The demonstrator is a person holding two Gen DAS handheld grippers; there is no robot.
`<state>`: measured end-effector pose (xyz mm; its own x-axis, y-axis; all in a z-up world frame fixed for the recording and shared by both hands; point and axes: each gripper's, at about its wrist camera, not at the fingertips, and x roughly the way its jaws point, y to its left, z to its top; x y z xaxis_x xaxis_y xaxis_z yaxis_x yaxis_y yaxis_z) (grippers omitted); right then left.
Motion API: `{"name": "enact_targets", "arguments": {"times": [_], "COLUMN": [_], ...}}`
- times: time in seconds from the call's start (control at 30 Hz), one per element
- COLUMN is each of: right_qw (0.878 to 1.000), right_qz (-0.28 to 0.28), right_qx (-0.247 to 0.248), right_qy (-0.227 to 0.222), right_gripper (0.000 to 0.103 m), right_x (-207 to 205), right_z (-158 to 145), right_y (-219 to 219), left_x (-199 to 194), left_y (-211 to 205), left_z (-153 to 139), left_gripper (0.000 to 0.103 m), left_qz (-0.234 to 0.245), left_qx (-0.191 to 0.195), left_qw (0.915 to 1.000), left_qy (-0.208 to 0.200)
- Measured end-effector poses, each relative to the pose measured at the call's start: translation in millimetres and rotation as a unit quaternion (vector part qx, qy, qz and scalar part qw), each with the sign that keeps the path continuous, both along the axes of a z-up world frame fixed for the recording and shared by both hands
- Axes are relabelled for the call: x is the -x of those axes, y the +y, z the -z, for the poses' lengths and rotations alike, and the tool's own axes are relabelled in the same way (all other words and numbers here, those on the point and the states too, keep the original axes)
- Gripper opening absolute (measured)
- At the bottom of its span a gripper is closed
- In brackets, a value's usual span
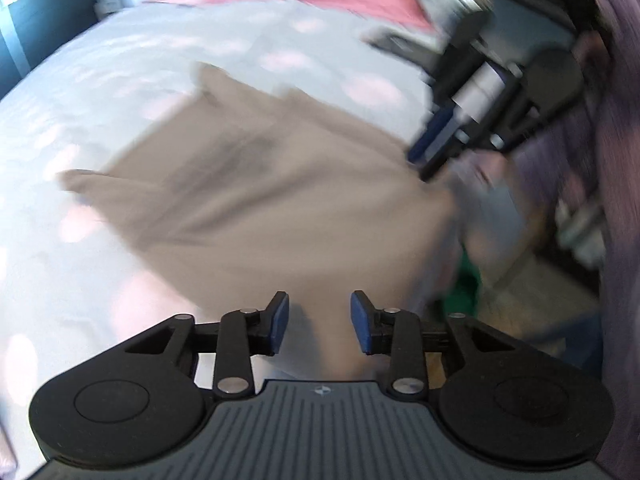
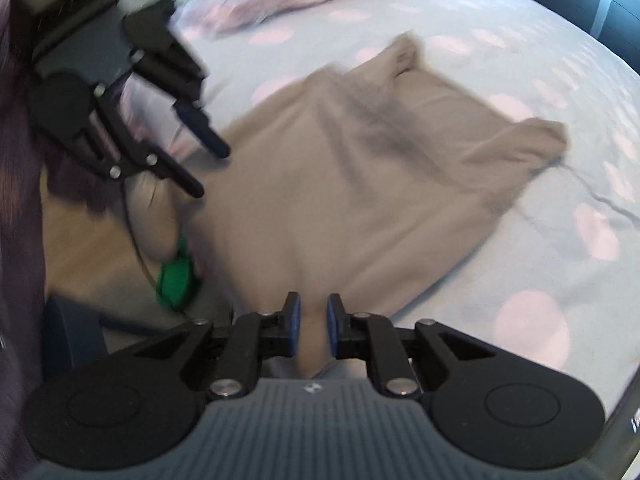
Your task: Fold clothes
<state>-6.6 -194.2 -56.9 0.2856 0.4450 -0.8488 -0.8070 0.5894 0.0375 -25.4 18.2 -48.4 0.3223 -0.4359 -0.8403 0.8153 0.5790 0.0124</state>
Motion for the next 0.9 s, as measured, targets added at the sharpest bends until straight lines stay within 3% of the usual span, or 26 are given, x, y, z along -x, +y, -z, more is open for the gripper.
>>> {"name": "enact_targets", "arguments": {"times": [0.03,0.2,0.3,0.43,0.53,0.67,0.8,0.9], "right_qw": [1.000,0.993,0.985,0.973,0.963,0.954,0.941,0.937], "right_qz": [0.018,0.106,0.155,0.204,0.231,0.262,0.294,0.302], "right_qx": [-0.009,-0.052,-0.073,-0.092,-0.111,-0.109,-0.115,-0.112], "right_qy": [0.001,0.009,0.017,0.050,0.085,0.095,0.123,0.136], "right_gripper": [0.020,0.024,0.037,0.046,0.047,0.049,0.049,0.047], "right_x": [-10,-58,-88,-143,-179,-224,-263,-283], "right_z": [-4,-25,-35,-28,-22,-12,4,16], "right_y": [-4,-22,-30,-33,-36,-30,-28,-23], "left_x": [-10,-78,-120,-171,-204,-241,-262,-270], "left_y": [6,32,43,60,62,58,53,48], "left_z": [-7,-18,-13,0,10,24,33,36], "left_gripper": [0.044,0.044,0.049,0.049,0.049,0.049,0.045,0.034], "left_qz": [-0.023,-0.133,-0.192,-0.237,-0.255,-0.261,-0.255,-0.243], "left_qx": [0.015,0.048,0.053,0.083,0.097,0.108,0.107,0.096], "left_qw": [0.9996,0.9898,0.9794,0.9651,0.9574,0.9531,0.9546,0.9599], "left_qy": [-0.001,0.015,0.034,0.074,0.095,0.109,0.111,0.103]}}
